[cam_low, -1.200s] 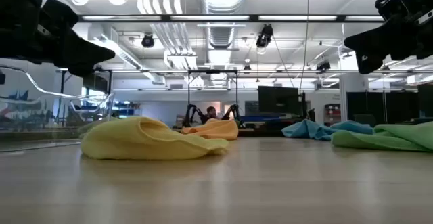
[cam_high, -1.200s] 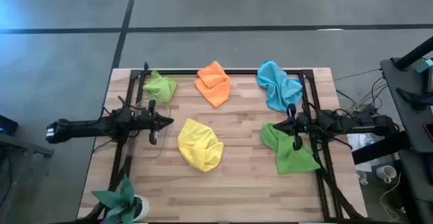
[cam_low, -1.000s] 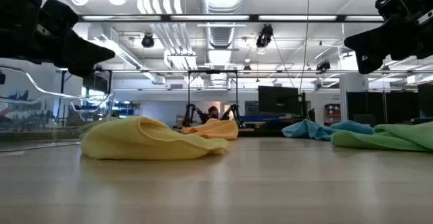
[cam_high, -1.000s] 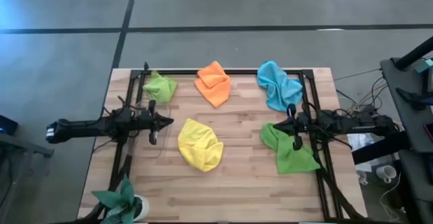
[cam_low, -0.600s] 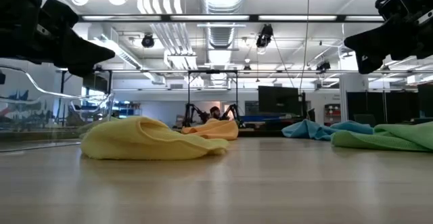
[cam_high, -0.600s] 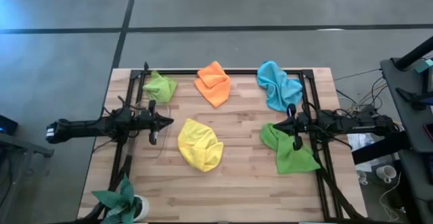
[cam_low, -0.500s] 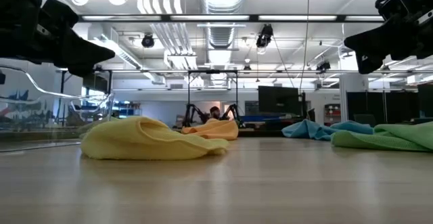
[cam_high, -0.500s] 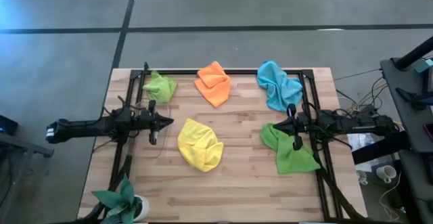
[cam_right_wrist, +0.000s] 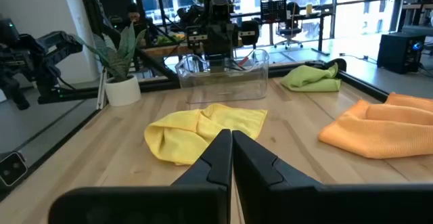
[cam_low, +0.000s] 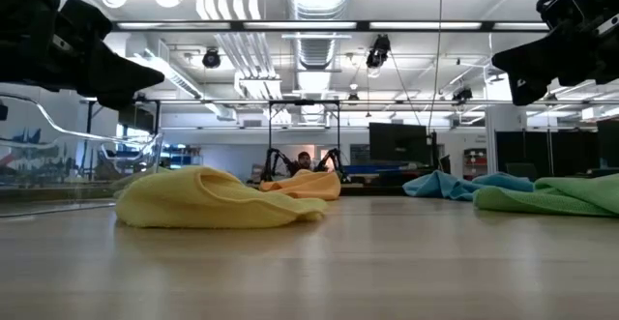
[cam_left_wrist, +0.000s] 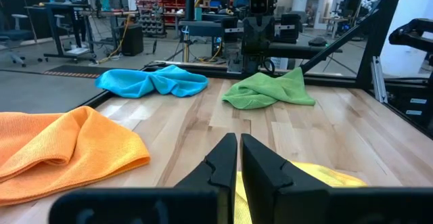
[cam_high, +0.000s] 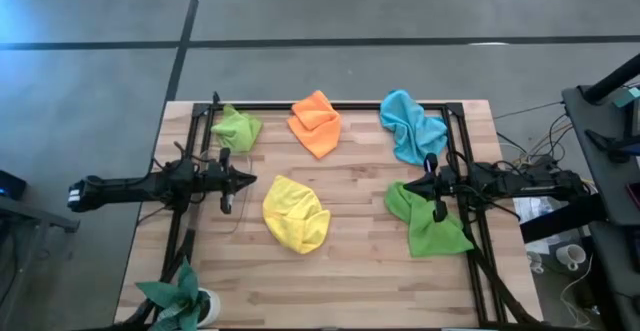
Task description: Fold microfiber towels
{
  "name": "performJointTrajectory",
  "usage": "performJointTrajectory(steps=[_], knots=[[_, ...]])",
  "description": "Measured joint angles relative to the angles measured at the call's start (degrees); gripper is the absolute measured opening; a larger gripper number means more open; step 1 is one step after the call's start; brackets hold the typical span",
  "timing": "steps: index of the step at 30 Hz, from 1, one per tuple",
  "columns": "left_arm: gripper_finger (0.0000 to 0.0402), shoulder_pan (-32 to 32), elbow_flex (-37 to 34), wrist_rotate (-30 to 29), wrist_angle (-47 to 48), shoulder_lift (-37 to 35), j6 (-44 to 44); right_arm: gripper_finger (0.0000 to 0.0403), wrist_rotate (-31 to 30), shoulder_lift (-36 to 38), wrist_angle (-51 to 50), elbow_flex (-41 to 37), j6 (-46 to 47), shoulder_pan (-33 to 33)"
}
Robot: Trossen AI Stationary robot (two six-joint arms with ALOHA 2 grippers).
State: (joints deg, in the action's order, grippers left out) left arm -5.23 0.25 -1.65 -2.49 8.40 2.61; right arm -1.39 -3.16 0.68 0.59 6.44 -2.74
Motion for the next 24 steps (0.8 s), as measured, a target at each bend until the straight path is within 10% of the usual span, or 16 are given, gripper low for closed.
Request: performJointTrajectory(steps=[24], knots=[[0.0007,0.0,0.0,-0.2,0.0,0.0,0.0,0.0009,-0.1,0.1,4.1,0.0,5.9,0.0]])
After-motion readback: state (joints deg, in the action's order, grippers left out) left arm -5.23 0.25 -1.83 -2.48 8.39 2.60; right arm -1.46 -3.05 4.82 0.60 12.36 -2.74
